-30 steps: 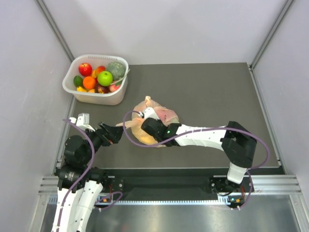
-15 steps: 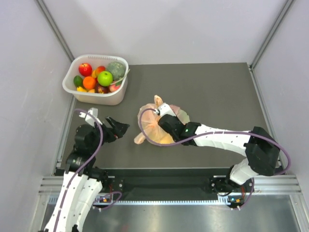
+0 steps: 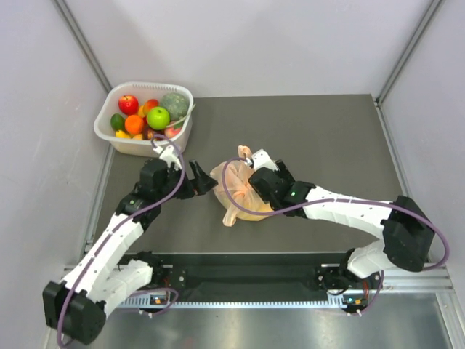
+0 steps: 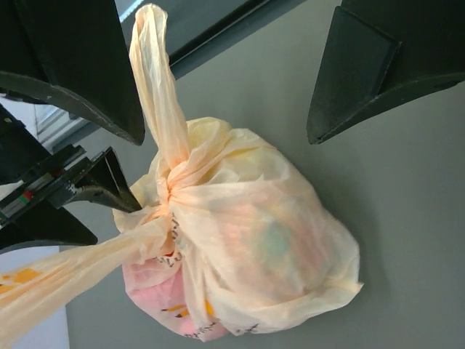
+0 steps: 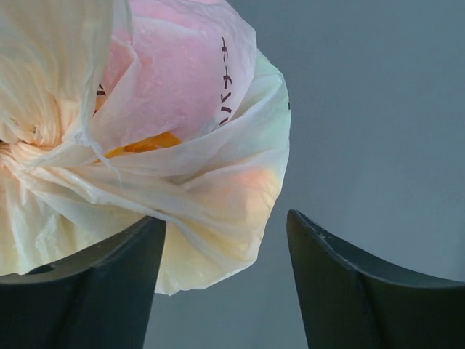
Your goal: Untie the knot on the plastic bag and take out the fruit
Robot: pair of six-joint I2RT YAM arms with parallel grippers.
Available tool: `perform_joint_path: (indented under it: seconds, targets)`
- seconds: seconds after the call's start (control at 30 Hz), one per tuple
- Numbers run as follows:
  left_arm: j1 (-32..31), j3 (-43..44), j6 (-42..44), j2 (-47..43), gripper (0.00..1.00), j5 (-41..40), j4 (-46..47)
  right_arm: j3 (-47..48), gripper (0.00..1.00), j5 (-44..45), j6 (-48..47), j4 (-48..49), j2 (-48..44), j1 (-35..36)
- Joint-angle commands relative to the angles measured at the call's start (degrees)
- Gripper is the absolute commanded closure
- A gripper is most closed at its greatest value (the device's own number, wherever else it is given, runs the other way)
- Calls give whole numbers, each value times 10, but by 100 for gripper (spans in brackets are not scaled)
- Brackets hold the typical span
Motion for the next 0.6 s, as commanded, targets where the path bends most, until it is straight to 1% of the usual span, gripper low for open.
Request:
perform_joint_path:
  seconds: [0.0, 0.07, 0.13, 0.27, 0.33, 0.43, 0.47, 0.57]
  targets:
    - [-46, 65, 68, 52, 1, -67, 17, -5, 30, -19, -14, 21, -34, -7]
    - [-67, 81, 100, 94, 1, -99, 4, -7, 26, -36, -17, 20, -40, -17]
    - [-73, 100, 112, 133, 2, -110, 0, -8, 25, -40, -19, 19, -47, -25]
    - [-90, 123, 109, 194, 2, -111, 11, -13, 26, -54, -13, 7, -52, -66]
    - [-101, 127, 108, 218, 2, -122, 21, -19, 26, -75, -15, 7, -62, -71]
    - [-110, 123, 106, 234, 2, -134, 44, -27, 26, -104, -20, 16, -89, -72]
    - [-113, 121, 105, 236, 2, -137, 51, -34, 26, -129, -22, 19, -97, -72]
    - [-119, 110, 101, 242, 2, -121, 88, -43, 25, -155, -25, 29, -125, -72]
